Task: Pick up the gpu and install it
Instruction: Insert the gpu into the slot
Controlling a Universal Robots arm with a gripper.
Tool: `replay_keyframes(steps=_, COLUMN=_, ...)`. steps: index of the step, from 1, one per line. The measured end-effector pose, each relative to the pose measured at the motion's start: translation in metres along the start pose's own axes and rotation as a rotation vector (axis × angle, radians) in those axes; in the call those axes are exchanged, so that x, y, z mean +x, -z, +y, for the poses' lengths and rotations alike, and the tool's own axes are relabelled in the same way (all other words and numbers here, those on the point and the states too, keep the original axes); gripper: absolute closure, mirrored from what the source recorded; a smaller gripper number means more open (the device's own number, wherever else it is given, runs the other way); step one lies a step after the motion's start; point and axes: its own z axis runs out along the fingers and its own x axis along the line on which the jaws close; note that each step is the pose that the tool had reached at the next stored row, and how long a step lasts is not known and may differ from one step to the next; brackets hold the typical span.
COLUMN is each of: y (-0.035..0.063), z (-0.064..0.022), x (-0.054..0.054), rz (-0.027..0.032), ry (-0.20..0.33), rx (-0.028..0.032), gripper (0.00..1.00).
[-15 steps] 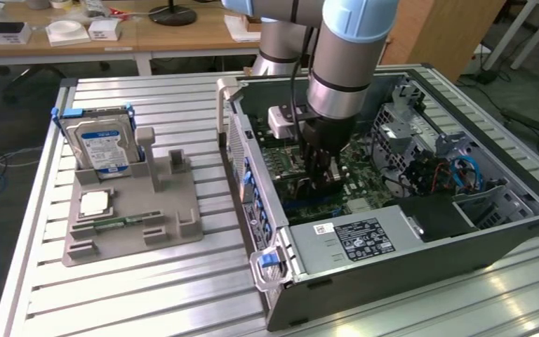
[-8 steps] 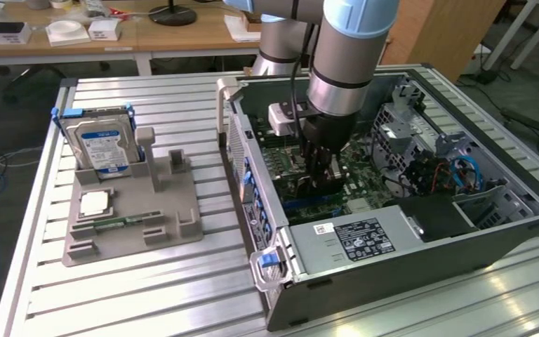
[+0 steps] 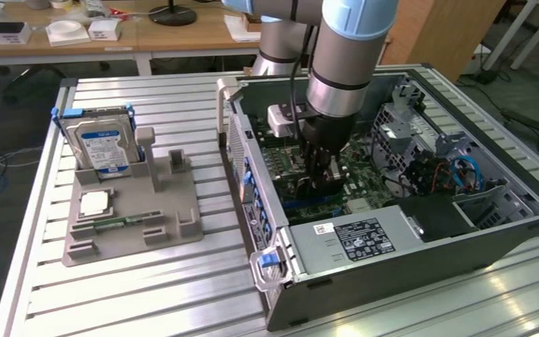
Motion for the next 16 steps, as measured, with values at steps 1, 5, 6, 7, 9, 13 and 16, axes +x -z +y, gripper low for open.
replay_keyframes(steps=1, y=-0.0005, z=0.0004, x=0.0000, rz=-0.0002, ry=0.000, rx=0.0001, gripper=0.74)
replay_keyframes(steps=5, y=-0.0018, z=0.0012, x=-0.0001, rz=-0.0004, ry=0.000, rx=0.0004, gripper=0.74)
replay_keyframes(steps=6, y=-0.0020, z=0.0015, x=0.0000, rz=-0.0002, ry=0.000, rx=0.0004, gripper=0.74)
replay_keyframes(steps=7, y=-0.0021, z=0.0016, x=-0.0001, rz=-0.0002, ry=0.000, rx=0.0004, gripper=0.74)
replay_keyframes(steps=9, y=-0.0021, z=0.0016, x=0.0000, rz=-0.0002, ry=0.000, rx=0.0003, gripper=0.74)
replay_keyframes(steps=13, y=-0.0022, z=0.0016, x=-0.0001, rz=-0.0005, ry=0.000, rx=0.0001, gripper=0.74)
replay_keyframes(steps=16, y=-0.0013, z=0.0016, x=-0.0001, rz=-0.0010, ry=0.000, rx=0.0004, gripper=0.74)
